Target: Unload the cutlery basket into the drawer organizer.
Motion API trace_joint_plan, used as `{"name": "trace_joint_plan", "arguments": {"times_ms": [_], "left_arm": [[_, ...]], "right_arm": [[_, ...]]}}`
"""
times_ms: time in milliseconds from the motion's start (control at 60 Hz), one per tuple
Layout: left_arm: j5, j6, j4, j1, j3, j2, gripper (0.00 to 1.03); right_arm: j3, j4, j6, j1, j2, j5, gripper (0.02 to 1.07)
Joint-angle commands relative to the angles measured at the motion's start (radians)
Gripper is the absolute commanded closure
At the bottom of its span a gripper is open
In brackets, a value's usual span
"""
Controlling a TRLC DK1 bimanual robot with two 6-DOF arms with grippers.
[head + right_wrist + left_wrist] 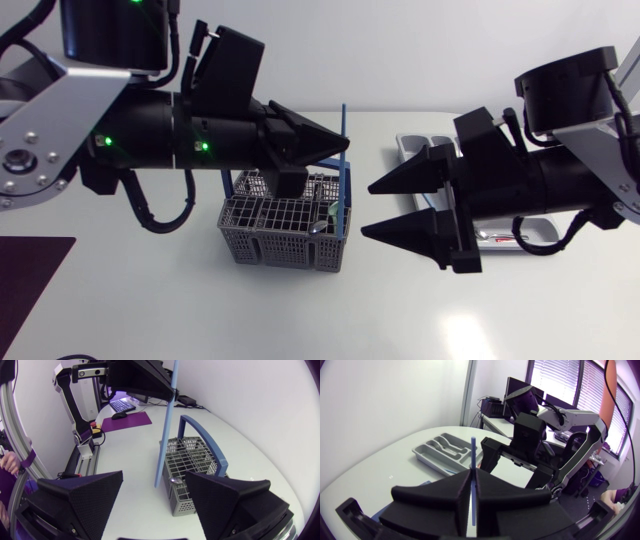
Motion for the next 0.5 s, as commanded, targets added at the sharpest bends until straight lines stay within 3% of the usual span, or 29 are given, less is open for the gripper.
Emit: {"name": "trace_joint_plan", "arguments": {"times_ms": [0,217,317,483], "left_arm": [[0.033,-0.046,-0.015,-0.009,0.047,0.032,0.97],[0.053,-0.066,-0.035,-0.026,0.061,0.041,0.97],[0.056,-0.072,-0.042,-0.030,0.067,0.041,0.97],[0.060,-0.070,-0.042,-0.029,0.072,0.043,0.98]], "right_arm": [[0.038,-0.013,0.036,-0.002,0.042,-0.019,0.19],[0.094,-0.008,0.067,-0.002,0.131,-0.047,0.40],[0.116,-0.007,0.071,-0.006,0.168,-0.062,0.44],[0.130,-0.010,0.083,0.002,0.183,-0.074,0.66]]}}
